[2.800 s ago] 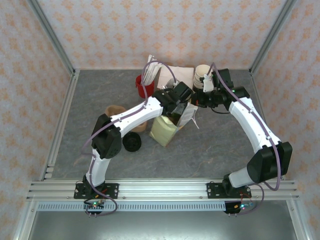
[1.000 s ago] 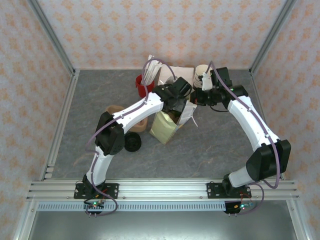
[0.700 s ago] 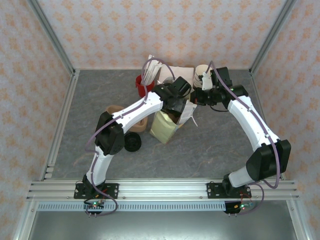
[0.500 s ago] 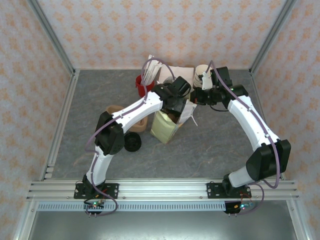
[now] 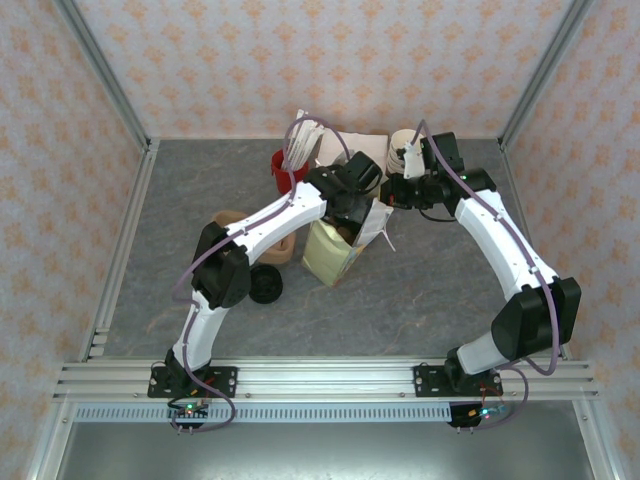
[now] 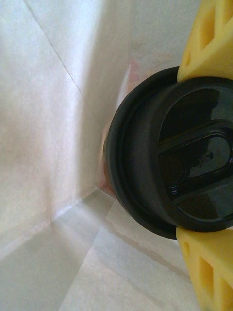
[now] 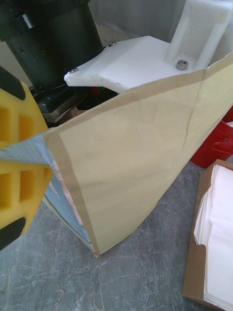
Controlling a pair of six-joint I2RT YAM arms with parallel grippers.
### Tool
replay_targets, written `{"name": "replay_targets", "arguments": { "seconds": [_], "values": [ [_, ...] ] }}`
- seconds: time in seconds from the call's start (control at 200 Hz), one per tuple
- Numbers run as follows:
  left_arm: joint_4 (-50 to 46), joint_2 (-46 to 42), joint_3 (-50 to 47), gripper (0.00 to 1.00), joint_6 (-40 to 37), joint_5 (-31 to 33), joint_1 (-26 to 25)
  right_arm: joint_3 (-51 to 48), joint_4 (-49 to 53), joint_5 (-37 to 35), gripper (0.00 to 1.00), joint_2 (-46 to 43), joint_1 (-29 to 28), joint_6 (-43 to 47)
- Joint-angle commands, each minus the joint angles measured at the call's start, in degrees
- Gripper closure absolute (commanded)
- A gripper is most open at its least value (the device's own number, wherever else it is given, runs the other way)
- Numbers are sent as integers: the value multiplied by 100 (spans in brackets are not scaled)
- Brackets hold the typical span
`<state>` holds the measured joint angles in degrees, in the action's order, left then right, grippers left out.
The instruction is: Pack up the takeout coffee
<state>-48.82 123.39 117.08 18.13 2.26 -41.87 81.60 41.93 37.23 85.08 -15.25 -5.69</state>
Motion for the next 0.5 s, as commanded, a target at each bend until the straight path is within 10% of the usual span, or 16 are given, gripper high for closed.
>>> {"name": "replay_targets", "arguments": {
  "seconds": [0.0, 0.495],
  "values": [
    [-292, 139, 144, 36, 41, 30, 85, 235, -133, -14, 100, -47, -40, 88],
    [-895, -135, 366, 37, 40, -287, 229, 264, -93, -102, 100, -26, -40, 130]
  ]
}}
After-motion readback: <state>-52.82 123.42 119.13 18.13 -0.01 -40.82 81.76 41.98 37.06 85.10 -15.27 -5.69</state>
